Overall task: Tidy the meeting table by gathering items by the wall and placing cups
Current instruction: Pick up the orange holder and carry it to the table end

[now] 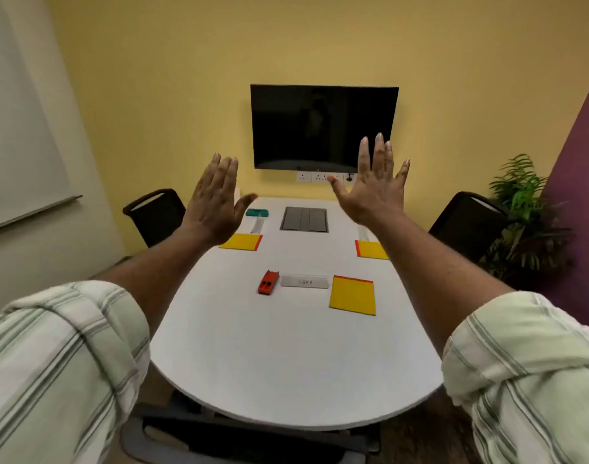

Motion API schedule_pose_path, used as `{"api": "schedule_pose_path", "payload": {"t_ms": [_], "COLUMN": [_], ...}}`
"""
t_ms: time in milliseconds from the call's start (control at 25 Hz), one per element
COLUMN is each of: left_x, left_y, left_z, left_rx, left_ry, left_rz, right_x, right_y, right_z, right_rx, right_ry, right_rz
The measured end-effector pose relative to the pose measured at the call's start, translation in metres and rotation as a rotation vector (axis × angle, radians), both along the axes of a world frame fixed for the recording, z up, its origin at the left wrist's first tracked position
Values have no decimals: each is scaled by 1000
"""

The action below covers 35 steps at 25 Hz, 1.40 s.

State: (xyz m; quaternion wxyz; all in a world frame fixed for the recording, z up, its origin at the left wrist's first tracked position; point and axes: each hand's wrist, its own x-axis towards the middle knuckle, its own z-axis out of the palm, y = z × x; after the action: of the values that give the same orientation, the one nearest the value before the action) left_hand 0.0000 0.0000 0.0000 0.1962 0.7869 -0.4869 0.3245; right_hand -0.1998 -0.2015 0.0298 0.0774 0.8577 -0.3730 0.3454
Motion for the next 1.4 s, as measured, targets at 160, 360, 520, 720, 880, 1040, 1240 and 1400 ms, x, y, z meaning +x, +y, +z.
{"api": "schedule_pose_path", "payload": {"t_ms": [160, 360, 520, 720, 880, 1040, 1240, 1400], "left_x": [-3, 1, 13, 40, 74, 103, 105, 107], "left_y": [10, 26, 45, 65, 76, 80, 68, 72], "left_z": [-44, -71, -86, -104, -126, -148, -163, -176], "left_rx": [63, 91, 117, 141, 121, 149, 150, 147], "left_ry": [118, 185, 234, 323, 362, 390, 444, 478], "left_rz": [82, 103, 113, 103, 37, -28, -101, -153], "right_x": [-2, 10, 26, 53, 78, 85, 71, 75], "right_y": [8, 12, 26, 49, 75, 97, 109, 123], "right_z": [-50, -91, -118, -147, -162, -184, -201, -214], "right_rx": [66, 152, 202, 264, 287, 314, 299, 328], "right_ry": [79, 83, 86, 104, 104, 108, 124, 138], "right_rz": [30, 68, 87, 52, -11, -49, -148, -181]}}
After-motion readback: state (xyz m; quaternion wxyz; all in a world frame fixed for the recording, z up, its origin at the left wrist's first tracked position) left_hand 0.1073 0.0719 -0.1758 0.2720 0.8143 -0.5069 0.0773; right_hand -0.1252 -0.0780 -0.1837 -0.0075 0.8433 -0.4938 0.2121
